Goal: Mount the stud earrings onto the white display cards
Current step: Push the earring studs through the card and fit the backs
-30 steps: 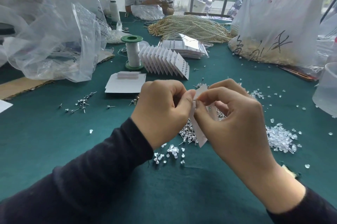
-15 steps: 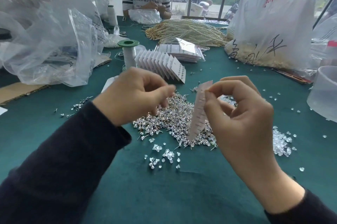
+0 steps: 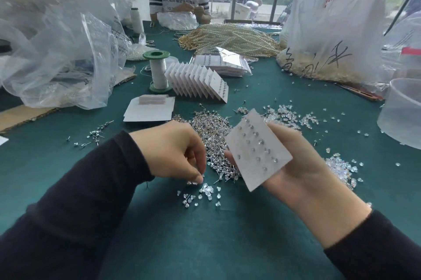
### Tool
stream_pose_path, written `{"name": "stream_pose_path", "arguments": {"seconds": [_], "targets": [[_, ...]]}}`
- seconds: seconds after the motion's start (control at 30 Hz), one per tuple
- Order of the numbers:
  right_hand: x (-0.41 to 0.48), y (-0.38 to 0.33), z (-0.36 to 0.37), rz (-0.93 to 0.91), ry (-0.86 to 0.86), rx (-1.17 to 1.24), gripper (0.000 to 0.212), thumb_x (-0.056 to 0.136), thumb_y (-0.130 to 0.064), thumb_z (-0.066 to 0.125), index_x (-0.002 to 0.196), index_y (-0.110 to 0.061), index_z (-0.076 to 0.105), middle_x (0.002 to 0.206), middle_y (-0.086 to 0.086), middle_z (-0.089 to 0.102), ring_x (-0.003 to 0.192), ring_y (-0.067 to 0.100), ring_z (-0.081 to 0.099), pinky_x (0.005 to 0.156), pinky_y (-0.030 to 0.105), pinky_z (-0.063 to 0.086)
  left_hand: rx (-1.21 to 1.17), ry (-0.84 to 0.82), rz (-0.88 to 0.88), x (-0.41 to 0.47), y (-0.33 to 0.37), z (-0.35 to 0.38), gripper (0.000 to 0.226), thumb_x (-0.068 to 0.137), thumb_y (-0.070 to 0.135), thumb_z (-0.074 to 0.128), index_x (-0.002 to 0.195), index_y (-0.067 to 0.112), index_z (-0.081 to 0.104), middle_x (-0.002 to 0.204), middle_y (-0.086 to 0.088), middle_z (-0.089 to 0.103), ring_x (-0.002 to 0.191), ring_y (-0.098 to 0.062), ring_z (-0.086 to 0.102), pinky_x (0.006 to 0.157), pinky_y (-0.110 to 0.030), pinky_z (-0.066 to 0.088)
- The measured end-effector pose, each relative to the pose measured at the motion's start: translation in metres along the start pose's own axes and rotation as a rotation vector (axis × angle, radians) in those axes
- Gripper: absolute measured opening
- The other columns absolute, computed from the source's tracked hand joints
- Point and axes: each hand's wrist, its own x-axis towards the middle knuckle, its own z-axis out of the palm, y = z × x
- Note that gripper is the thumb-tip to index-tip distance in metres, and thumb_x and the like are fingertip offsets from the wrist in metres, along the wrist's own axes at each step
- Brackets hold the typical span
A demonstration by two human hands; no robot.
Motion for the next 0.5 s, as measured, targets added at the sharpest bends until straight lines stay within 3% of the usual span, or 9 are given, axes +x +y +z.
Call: {"name": "stream_pose_path", "arguments": {"seconds": [0.1, 0.17, 0.27, 0.4, 0.5], "targets": [[-0.001, 0.001, -0.001, 0.048, -0.032, 0.014, 0.02, 0.066, -0.022, 0.057, 0.053, -0.01, 0.067, 0.063, 0.009, 0.064, 0.058, 0.024, 0.064, 0.067, 0.042, 0.057, -0.041, 0.052, -0.001, -0.001, -0.001, -0.006, 0.009, 0.072, 0.018, 0.073, 0.066, 0.024, 0.07, 0.058, 0.002, 0.065, 0.05, -0.004, 0.054, 0.053, -0.017, 0.045], [0.0, 0.001, -0.002, 0.074, -0.007, 0.052, 0.021, 0.069, -0.025, 0.06, 0.059, -0.008, 0.067, 0.065, 0.012, 0.066, 0.058, 0.027, 0.065, 0.066, 0.047, 0.056, -0.071, 0.2, -0.044, -0.002, -0.006, -0.013, 0.008, 0.074, 0.02, 0.073, 0.069, 0.026, 0.071, 0.062, 0.005, 0.068, 0.054, 0.001, 0.055, 0.058, -0.015, 0.045], [0.001, -0.002, -0.005, 0.066, 0.018, 0.098, 0.026, 0.071, -0.032, 0.065, 0.069, -0.006, 0.067, 0.069, 0.014, 0.067, 0.062, 0.031, 0.067, 0.066, 0.051, 0.056, 0.054, 0.445, -0.168, 0.0, -0.016, -0.018, 0.01, 0.073, 0.028, 0.073, 0.082, 0.029, 0.071, 0.07, 0.013, 0.066, 0.064, 0.005, 0.054, 0.076, -0.024, 0.046], [0.001, -0.003, -0.009, 0.049, 0.019, 0.119, 0.036, 0.067, -0.031, 0.07, 0.089, -0.003, 0.063, 0.074, 0.013, 0.068, 0.068, 0.033, 0.068, 0.064, 0.05, 0.056, 0.069, 0.38, -0.214, 0.005, -0.018, -0.012, 0.026, 0.073, 0.029, 0.074, 0.098, 0.024, 0.069, 0.079, 0.01, 0.064, 0.066, 0.003, 0.051, 0.071, -0.021, 0.042], [0.002, 0.0, -0.011, 0.062, -0.007, 0.12, 0.031, 0.067, -0.029, 0.07, 0.08, -0.001, 0.07, 0.076, 0.013, 0.07, 0.068, 0.032, 0.068, 0.065, 0.051, 0.056, 0.083, 0.34, -0.227, 0.007, -0.019, -0.009, 0.022, 0.073, 0.028, 0.074, 0.094, 0.021, 0.07, 0.073, 0.01, 0.062, 0.065, 0.003, 0.052, 0.063, -0.016, 0.041]]}}
